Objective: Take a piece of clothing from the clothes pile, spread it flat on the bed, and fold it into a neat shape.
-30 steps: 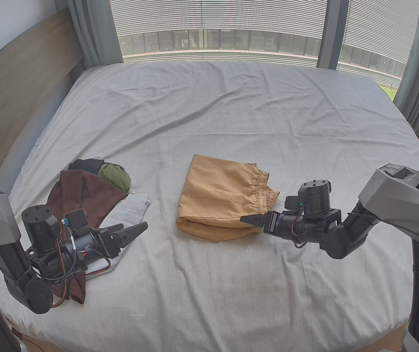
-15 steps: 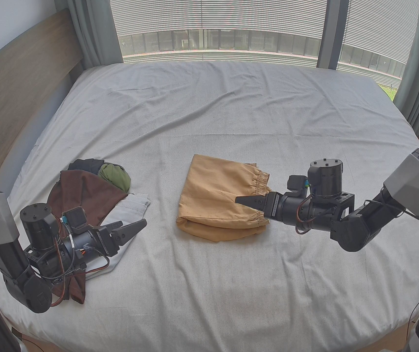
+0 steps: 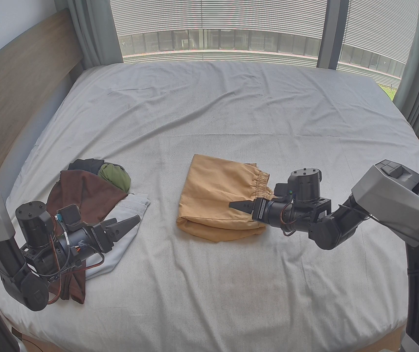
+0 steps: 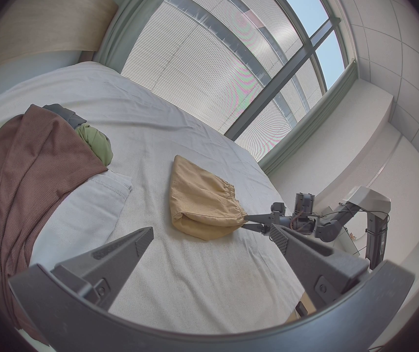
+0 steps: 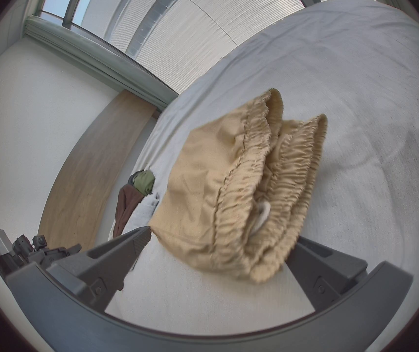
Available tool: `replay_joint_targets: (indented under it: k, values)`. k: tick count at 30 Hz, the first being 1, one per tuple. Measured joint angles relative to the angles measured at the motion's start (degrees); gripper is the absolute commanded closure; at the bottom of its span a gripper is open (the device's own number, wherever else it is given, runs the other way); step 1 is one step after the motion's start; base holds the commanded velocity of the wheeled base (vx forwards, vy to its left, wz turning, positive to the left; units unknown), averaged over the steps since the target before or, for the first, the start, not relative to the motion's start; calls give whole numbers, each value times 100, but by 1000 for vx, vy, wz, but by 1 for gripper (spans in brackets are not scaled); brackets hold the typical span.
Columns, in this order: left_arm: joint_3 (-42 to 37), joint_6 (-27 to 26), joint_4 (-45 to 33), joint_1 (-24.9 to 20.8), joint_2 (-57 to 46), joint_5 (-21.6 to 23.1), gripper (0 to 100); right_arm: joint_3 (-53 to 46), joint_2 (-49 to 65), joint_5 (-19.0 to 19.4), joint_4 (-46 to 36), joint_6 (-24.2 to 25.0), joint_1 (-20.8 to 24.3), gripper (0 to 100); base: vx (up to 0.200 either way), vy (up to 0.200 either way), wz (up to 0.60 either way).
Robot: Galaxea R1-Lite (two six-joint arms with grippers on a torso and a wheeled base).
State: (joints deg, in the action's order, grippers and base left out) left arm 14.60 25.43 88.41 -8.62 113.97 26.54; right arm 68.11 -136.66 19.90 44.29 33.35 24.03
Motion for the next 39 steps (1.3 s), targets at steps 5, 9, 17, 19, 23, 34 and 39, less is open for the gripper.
replay_joint_targets:
  k: [5, 9, 17, 19, 23, 34, 39]
  values:
    - [-13, -4, 0, 7, -24, 0, 0, -78, -133, -6, 46, 12, -22, 0, 0, 0, 0]
    - [-37, 2, 0, 7, -127, -5, 0, -288, 2, -55, 141, 15, -22, 0, 0, 0, 0]
    - [-173, 22, 0, 0, -788, -10, 0, -1182, 1318, -148, 451, -35, -5, 0, 0, 0, 0]
    - [-249, 24, 0, 0, -1025, -13, 0, -1467, 1786, -156, 471, -89, -11, 0, 0, 0, 0]
    - [-466, 22, -9, 20, -1607, -22, 0, -2128, 2842, -178, 514, -289, -90, 0, 0, 0, 0]
    - [-1031, -20, -692, 229, -3541, -24, 0, -3760, 5917, -194, 282, -1005, -739, 0, 0, 0, 0]
    - [-1165, -48, -1743, 322, -4625, -13, 0, -4267, 7329, -178, -178, -1193, -1117, 0, 0, 0, 0]
